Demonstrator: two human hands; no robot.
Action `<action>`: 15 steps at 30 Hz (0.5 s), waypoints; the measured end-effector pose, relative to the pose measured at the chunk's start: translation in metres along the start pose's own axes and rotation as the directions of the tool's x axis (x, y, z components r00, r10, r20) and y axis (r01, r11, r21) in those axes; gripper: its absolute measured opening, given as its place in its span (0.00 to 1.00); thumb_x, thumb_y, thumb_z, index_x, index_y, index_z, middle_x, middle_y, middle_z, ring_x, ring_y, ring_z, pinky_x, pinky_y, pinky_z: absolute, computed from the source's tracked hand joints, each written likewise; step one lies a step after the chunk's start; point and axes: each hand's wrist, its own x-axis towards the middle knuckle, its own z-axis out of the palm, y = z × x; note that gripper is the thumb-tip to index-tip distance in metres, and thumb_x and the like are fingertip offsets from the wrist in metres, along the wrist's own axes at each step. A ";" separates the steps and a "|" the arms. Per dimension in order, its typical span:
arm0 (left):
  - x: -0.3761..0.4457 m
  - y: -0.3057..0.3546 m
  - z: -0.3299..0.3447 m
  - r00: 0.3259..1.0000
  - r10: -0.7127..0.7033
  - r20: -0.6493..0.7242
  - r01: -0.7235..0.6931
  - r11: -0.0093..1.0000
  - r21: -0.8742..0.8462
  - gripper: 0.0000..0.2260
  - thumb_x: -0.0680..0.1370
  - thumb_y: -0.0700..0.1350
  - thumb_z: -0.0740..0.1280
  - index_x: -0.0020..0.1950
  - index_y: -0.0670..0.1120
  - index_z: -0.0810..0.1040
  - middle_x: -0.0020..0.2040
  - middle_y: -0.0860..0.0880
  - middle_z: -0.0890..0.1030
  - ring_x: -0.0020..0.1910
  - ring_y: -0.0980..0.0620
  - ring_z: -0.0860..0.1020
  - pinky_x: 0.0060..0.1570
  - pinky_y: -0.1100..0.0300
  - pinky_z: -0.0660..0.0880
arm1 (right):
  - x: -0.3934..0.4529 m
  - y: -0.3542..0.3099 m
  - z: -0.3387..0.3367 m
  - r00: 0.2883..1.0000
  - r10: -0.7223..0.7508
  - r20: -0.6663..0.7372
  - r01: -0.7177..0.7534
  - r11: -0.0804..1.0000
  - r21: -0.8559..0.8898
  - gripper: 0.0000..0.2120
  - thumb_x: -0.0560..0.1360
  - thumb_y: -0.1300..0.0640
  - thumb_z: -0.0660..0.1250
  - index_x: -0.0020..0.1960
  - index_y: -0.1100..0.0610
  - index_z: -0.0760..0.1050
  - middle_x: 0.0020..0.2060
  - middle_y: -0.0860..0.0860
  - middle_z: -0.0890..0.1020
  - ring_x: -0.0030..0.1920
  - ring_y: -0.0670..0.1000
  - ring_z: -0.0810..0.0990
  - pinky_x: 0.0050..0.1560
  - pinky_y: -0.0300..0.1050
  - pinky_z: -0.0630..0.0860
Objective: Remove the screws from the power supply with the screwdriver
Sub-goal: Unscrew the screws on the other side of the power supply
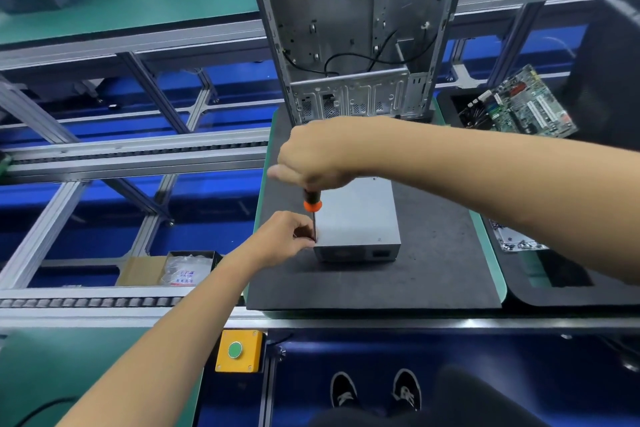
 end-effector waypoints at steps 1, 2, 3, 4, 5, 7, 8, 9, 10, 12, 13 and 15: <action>0.002 0.000 -0.001 1.000 -0.002 0.019 0.002 1.000 -0.008 0.02 0.73 0.38 0.72 0.42 0.44 0.81 0.42 0.49 0.83 0.41 0.52 0.80 0.49 0.54 0.78 | 0.002 -0.001 0.001 0.999 -0.031 -0.032 0.030 0.999 -0.038 0.16 0.83 0.50 0.52 0.40 0.54 0.67 0.36 0.54 0.78 0.38 0.56 0.77 0.34 0.48 0.72; 0.003 -0.001 -0.002 0.999 -0.006 0.039 0.007 1.000 -0.015 0.02 0.72 0.38 0.72 0.42 0.43 0.81 0.42 0.47 0.83 0.41 0.51 0.80 0.49 0.53 0.78 | 0.004 -0.003 0.002 0.997 -0.062 -0.041 0.062 0.998 -0.002 0.14 0.83 0.51 0.53 0.43 0.55 0.69 0.36 0.53 0.79 0.38 0.55 0.76 0.34 0.48 0.71; 0.005 -0.001 -0.003 0.999 -0.008 0.054 0.009 1.000 -0.018 0.02 0.72 0.38 0.73 0.43 0.42 0.81 0.43 0.46 0.83 0.42 0.49 0.80 0.50 0.53 0.78 | 0.004 -0.002 0.001 0.995 -0.091 -0.031 0.093 0.993 0.078 0.11 0.82 0.51 0.56 0.47 0.56 0.71 0.36 0.50 0.78 0.40 0.54 0.76 0.35 0.47 0.69; 0.006 -0.002 -0.003 0.998 -0.006 0.062 0.007 1.000 -0.015 0.04 0.71 0.38 0.74 0.44 0.41 0.81 0.43 0.45 0.82 0.43 0.48 0.80 0.50 0.53 0.78 | 0.002 -0.002 -0.001 0.992 -0.121 -0.021 0.123 0.977 0.176 0.08 0.80 0.52 0.60 0.49 0.56 0.72 0.35 0.46 0.76 0.40 0.52 0.75 0.37 0.46 0.68; 0.007 -0.002 -0.003 0.998 0.000 0.064 0.001 1.000 -0.011 0.04 0.71 0.38 0.74 0.44 0.41 0.81 0.42 0.45 0.82 0.43 0.47 0.80 0.50 0.53 0.77 | -0.001 -0.001 -0.005 0.987 -0.161 -0.018 0.160 0.958 0.240 0.05 0.78 0.54 0.64 0.50 0.55 0.73 0.35 0.42 0.74 0.41 0.49 0.74 0.38 0.43 0.67; 0.008 -0.002 -0.001 0.998 0.015 0.059 -0.016 1.000 0.008 0.05 0.71 0.37 0.74 0.44 0.40 0.81 0.42 0.45 0.81 0.43 0.47 0.80 0.49 0.55 0.77 | -0.006 0.003 -0.010 0.978 -0.209 0.005 0.194 0.915 0.354 0.08 0.72 0.61 0.69 0.49 0.53 0.74 0.37 0.39 0.73 0.40 0.42 0.74 0.39 0.39 0.70; 0.009 -0.002 -0.001 0.998 0.017 0.059 -0.018 1.000 0.020 0.05 0.71 0.37 0.74 0.44 0.41 0.80 0.41 0.46 0.81 0.42 0.48 0.80 0.48 0.56 0.77 | -0.008 0.004 -0.011 0.977 -0.211 0.021 0.185 0.895 0.407 0.10 0.70 0.64 0.69 0.49 0.53 0.75 0.38 0.39 0.75 0.39 0.40 0.74 0.39 0.38 0.71; 0.009 -0.002 0.000 0.998 0.014 0.063 -0.016 0.999 0.032 0.05 0.71 0.37 0.74 0.44 0.41 0.80 0.40 0.47 0.81 0.41 0.49 0.79 0.47 0.57 0.77 | -0.010 0.003 -0.011 0.979 -0.201 0.022 0.171 0.880 0.443 0.10 0.69 0.64 0.69 0.48 0.54 0.76 0.38 0.41 0.77 0.39 0.40 0.75 0.39 0.38 0.72; 0.011 -0.001 0.000 0.998 0.008 0.066 -0.011 0.999 0.042 0.04 0.71 0.37 0.74 0.44 0.41 0.80 0.39 0.49 0.80 0.40 0.50 0.78 0.46 0.58 0.76 | -0.010 0.002 -0.010 0.984 -0.180 0.012 0.155 0.878 0.453 0.08 0.70 0.63 0.69 0.47 0.55 0.76 0.38 0.42 0.77 0.39 0.42 0.75 0.39 0.39 0.72; 0.013 0.000 0.000 0.997 -0.015 0.075 0.011 0.999 0.051 0.05 0.71 0.37 0.73 0.42 0.43 0.79 0.38 0.50 0.79 0.38 0.54 0.76 0.44 0.60 0.75 | -0.008 -0.001 -0.006 0.995 -0.095 -0.024 0.097 0.933 0.346 0.05 0.76 0.54 0.65 0.46 0.55 0.74 0.36 0.45 0.75 0.39 0.48 0.75 0.37 0.43 0.70; 0.014 0.000 0.000 0.996 -0.026 0.082 0.022 0.999 0.049 0.05 0.71 0.37 0.73 0.42 0.44 0.79 0.37 0.50 0.78 0.37 0.55 0.76 0.44 0.61 0.75 | -0.007 -0.002 -0.003 0.997 -0.052 -0.048 0.061 0.976 0.211 0.10 0.79 0.50 0.60 0.47 0.56 0.73 0.34 0.46 0.73 0.38 0.50 0.74 0.35 0.46 0.68; 0.016 0.000 -0.001 0.994 -0.032 0.104 0.027 0.998 0.049 0.06 0.70 0.35 0.73 0.40 0.45 0.78 0.37 0.50 0.78 0.36 0.56 0.75 0.42 0.64 0.74 | -0.004 -0.005 -0.001 0.997 -0.003 -0.073 0.005 1.000 0.017 0.16 0.83 0.48 0.52 0.48 0.58 0.71 0.33 0.49 0.70 0.34 0.51 0.70 0.30 0.46 0.62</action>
